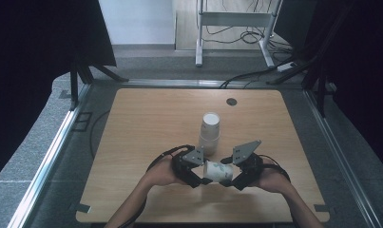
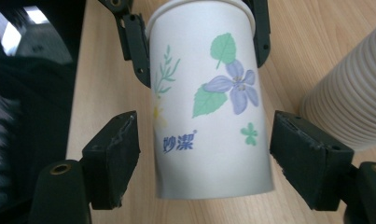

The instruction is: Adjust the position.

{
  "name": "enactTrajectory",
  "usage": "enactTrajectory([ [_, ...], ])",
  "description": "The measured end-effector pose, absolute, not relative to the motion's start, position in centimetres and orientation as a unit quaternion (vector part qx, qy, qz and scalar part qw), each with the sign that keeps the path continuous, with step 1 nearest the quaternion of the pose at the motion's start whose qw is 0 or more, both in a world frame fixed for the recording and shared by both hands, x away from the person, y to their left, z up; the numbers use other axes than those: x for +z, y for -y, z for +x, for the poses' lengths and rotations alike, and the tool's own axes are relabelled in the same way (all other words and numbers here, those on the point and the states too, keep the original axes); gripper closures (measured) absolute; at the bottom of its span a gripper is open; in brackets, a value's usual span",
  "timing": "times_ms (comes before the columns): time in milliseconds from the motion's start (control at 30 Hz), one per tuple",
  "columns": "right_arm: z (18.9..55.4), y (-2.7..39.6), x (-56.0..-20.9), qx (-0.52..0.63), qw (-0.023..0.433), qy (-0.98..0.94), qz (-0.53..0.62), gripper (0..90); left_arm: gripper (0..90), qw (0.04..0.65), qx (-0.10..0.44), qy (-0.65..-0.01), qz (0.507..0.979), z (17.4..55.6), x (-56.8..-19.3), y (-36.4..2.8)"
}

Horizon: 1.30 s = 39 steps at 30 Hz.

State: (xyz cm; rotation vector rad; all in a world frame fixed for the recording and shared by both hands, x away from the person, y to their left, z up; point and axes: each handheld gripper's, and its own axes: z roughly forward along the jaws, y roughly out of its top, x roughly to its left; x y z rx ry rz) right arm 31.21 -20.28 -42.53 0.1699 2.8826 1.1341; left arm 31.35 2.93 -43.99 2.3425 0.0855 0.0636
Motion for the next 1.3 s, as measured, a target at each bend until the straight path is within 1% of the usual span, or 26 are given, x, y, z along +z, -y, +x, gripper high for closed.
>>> enactTrajectory([
  [200,31.2,19.0,-42.5,0.302,0.028,-0.952,0.037,24.3,30.6,0.353,0.037,-0.022,0.935,31.3,-43.8,-2.2],
  [300,31.2,18.2,-42.7,0.274,0.03,-0.961,0.026,25.0,30.6,0.345,0.037,-0.019,0.938,31.2,-43.8,-2.0],
  [400,31.2,17.8,-42.8,0.261,0.029,-0.965,0.023,25.9,30.6,0.331,0.041,-0.012,0.943,31.1,-43.6,-1.7],
  [500,31.4,17.3,-43.0,0.244,0.026,-0.969,0.016,30.0,30.6,0.31,0.047,-0.005,0.95,30.9,-43.5,-1.4],
  [733,31.3,16.9,-43.4,0.225,0.023,-0.974,0.008,34.7,30.5,0.286,0.06,0.011,0.956,30.7,-43.4,-0.9],
  [867,31.4,16.9,-43.5,0.226,0.022,-0.974,0.01,35.8,30.6,0.287,0.058,0.008,0.956,30.6,-43.3,-0.9],
  [1000,31.4,17.3,-43.5,0.243,0.014,-0.97,0.017,36.5,30.1,0.297,0.052,0.002,0.953,30.7,-43.3,-1.0],
  [1033,31.4,17.4,-43.5,0.248,0.012,-0.969,0.019,36.4,29.3,0.307,0.046,-0.003,0.95,30.8,-43.2,-1.2],
  [1133,31.4,17.8,-43.4,0.27,0.006,-0.962,0.028,36.3,26.2,0.323,0.04,-0.014,0.945,30.9,-43.0,-1.5],
  [1200,31.4,18.2,-43.3,0.29,0.003,-0.956,0.036,36.2,21.1,0.33,0.035,-0.02,0.943,31.0,-43.0,-1.6],
  [1233,31.4,18.2,-43.3,0.29,0.003,-0.956,0.036,36.2,21.1,0.337,0.031,-0.022,0.941,31.1,-43.0,-1.8],
  [1300,31.5,18.8,-43.1,0.317,0.001,-0.947,0.047,36.1,16.6,0.36,0.018,-0.037,0.932,31.3,-42.8,-2.2],
])
